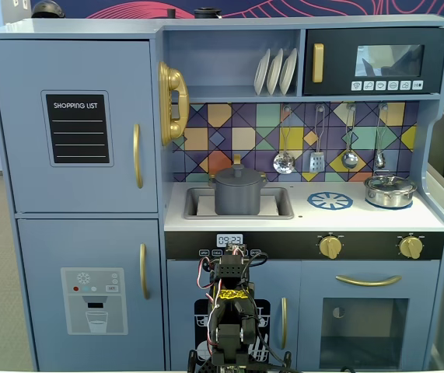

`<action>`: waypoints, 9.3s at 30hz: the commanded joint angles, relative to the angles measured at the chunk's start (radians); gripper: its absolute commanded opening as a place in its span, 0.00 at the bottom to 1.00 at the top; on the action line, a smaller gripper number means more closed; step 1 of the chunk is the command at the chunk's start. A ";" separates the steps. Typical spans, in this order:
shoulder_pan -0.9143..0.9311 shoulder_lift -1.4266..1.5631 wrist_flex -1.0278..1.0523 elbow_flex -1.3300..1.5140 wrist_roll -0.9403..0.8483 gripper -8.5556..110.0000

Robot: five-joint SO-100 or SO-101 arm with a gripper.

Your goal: Take off the lid from the gray recipient and place it on the counter

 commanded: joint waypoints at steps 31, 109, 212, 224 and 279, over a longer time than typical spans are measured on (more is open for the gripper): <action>0.055 -0.485 -1.031 -0.793 -0.103 0.13; 0.046 -1.031 -1.407 -1.173 -0.123 0.07; 0.621 -1.292 -1.793 -0.900 -0.060 0.36; 0.535 -0.841 -1.307 -0.940 -0.023 0.28; -0.011 -0.006 0.172 0.017 0.006 0.09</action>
